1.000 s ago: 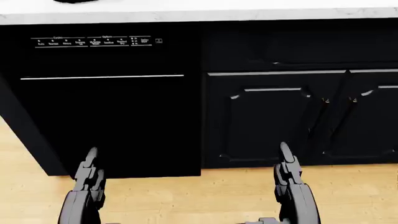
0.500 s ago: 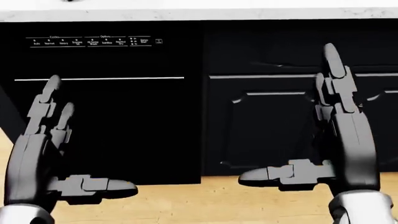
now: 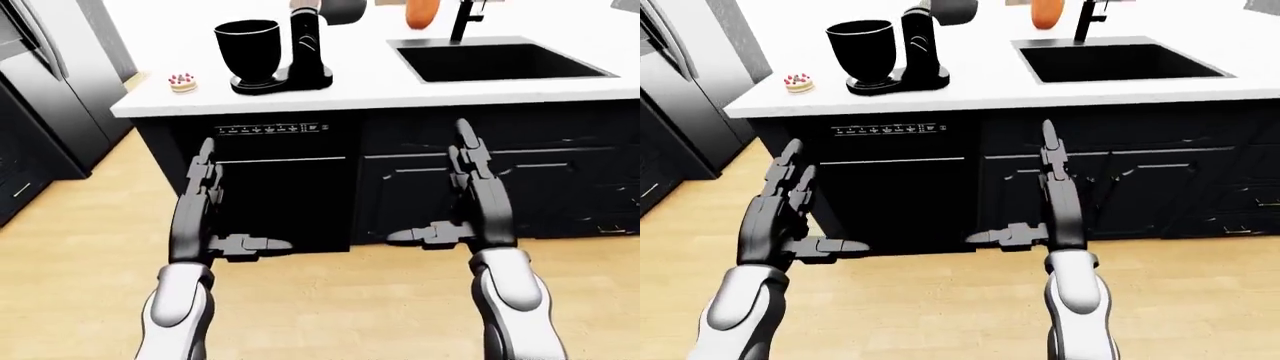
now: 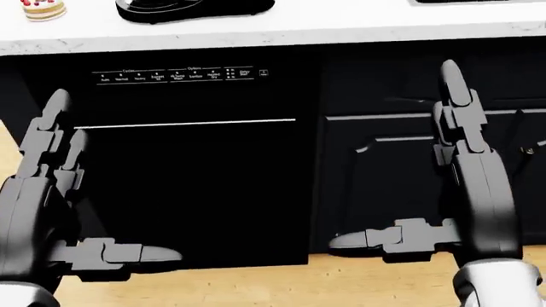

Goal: Place the cake in the stand mixer bowl.

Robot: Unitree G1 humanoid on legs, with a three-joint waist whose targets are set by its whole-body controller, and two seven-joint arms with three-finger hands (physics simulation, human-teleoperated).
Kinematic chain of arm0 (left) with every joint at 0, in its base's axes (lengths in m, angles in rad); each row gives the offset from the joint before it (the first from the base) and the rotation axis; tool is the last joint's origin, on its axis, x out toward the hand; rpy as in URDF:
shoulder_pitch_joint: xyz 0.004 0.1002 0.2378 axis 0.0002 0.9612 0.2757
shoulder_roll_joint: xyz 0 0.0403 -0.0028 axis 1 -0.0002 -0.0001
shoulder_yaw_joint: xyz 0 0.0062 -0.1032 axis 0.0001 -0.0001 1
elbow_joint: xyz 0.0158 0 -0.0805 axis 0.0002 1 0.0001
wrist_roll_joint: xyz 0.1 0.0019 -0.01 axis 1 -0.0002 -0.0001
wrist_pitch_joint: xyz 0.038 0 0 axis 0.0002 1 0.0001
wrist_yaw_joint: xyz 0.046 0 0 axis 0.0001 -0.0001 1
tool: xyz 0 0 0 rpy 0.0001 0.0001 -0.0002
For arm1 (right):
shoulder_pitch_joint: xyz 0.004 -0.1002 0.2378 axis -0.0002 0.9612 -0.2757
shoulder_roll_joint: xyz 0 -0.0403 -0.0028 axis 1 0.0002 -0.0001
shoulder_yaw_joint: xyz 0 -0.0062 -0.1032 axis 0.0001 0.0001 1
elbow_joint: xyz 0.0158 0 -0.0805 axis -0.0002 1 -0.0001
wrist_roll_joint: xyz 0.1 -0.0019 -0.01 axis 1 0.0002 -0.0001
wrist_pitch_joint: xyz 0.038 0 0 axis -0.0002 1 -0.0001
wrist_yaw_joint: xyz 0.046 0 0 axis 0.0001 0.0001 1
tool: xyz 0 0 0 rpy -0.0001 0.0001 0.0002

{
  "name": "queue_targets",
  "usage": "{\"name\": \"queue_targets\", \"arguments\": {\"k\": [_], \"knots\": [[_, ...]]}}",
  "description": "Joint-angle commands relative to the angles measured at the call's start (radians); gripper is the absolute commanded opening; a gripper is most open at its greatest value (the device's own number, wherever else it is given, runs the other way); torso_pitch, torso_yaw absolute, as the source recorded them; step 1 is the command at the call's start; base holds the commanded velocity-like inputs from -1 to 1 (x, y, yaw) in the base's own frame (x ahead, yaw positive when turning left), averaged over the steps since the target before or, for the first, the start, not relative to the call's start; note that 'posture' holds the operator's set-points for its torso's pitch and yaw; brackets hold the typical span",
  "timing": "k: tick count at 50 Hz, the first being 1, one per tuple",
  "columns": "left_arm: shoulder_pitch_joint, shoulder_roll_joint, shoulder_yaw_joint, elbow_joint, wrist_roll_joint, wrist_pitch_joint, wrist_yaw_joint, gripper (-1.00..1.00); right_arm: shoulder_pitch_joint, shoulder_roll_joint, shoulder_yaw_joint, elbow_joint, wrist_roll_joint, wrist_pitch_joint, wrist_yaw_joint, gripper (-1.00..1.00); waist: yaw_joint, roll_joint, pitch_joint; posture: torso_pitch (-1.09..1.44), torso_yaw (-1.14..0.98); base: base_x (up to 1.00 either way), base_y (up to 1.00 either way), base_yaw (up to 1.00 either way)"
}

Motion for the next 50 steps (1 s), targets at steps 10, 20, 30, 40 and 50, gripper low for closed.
{"name": "queue_targets", "arguments": {"k": [10, 20, 30, 40, 50], "knots": [[-0.007, -0.011, -0.027, -0.079, 0.033, -0.030, -0.020, 1.00, -0.024, -0.004, 0.005, -0.048, -0.020, -0.022, -0.007, 1.00, -0.016, -0.094, -0.013, 0.00, 0.00, 0.00, 0.37, 0.00], [-0.002, -0.011, -0.018, -0.070, 0.035, -0.040, -0.027, 1.00, -0.028, -0.003, 0.007, -0.058, -0.036, -0.017, -0.003, 1.00, -0.015, 0.057, -0.027, 0.00, 0.00, 0.00, 0.37, 0.00], [-0.007, -0.004, 0.002, -0.088, 0.039, -0.029, -0.026, 1.00, -0.034, 0.001, 0.026, -0.076, -0.070, 0.008, -0.004, 1.00, -0.008, -0.047, -0.004, 0.00, 0.00, 0.00, 0.37, 0.00], [-0.004, -0.005, 0.000, -0.127, 0.043, -0.003, -0.027, 1.00, -0.030, 0.004, 0.024, -0.082, -0.076, 0.009, 0.002, 1.00, -0.010, -0.072, -0.020, 0.00, 0.00, 0.00, 0.37, 0.00], [0.001, -0.008, 0.004, -0.124, 0.045, -0.022, -0.024, 1.00, -0.027, 0.005, 0.022, -0.077, -0.074, 0.001, 0.001, 1.00, -0.001, 0.017, -0.018, 0.00, 0.00, 0.00, 0.37, 0.00]]}}
